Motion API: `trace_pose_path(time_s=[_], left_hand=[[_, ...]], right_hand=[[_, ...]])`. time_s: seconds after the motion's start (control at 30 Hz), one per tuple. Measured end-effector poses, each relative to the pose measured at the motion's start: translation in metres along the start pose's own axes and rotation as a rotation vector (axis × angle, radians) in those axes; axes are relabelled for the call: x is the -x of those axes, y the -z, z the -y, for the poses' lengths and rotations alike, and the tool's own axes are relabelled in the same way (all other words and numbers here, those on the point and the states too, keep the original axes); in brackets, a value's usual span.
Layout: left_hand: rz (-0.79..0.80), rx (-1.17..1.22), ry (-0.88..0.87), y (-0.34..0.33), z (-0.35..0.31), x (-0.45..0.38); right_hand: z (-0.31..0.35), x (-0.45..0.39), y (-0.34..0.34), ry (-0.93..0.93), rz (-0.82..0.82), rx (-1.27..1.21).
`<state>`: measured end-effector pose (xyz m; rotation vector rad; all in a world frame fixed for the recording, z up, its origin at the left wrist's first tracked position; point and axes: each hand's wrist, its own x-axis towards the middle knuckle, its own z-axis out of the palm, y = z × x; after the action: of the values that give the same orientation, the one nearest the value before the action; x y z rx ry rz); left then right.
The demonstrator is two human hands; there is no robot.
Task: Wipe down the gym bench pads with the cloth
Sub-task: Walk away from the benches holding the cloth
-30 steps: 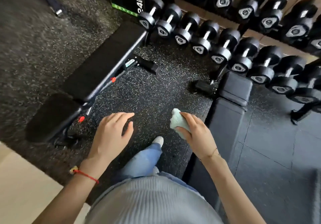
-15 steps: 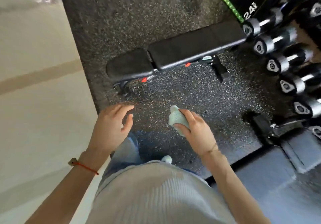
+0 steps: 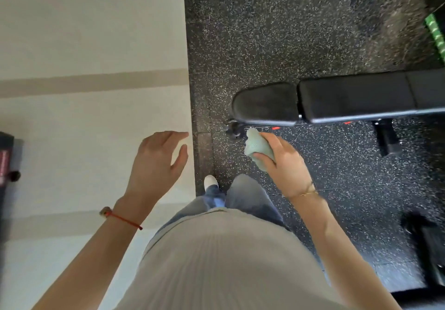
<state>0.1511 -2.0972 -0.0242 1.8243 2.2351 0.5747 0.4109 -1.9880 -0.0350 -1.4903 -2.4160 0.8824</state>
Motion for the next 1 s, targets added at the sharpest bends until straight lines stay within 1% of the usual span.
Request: trace_pose_path(time_s=[0.2,0.4,0.53,0.73,1.0], left_hand=[[0.006,0.021,0.03,0.012,0.05,-0.053],[0.003,0.013,0.015,0.012,0.09,-0.133],[0.016,0.018,-0.011,0.011,0.114,-0.207],[0.038,0.028,-0.07,0.02,0.136,-0.342],[0.107,0.022,-0.229,0.02,0.14,-0.49]], right_hand=[[0.034,-0.071,-0.008,-0.016,0.022,0.021],[0.048,-0.159,-0.007,0.011,0.022,-0.002],[0.053,-0.232,-0.003,-0.01,-0.027,0.0],[0.052,-0.34,0.018,-0.078,-0.064,-0.02],[0.046,-0.436,0.056,-0.218,-0.17,-0.061]])
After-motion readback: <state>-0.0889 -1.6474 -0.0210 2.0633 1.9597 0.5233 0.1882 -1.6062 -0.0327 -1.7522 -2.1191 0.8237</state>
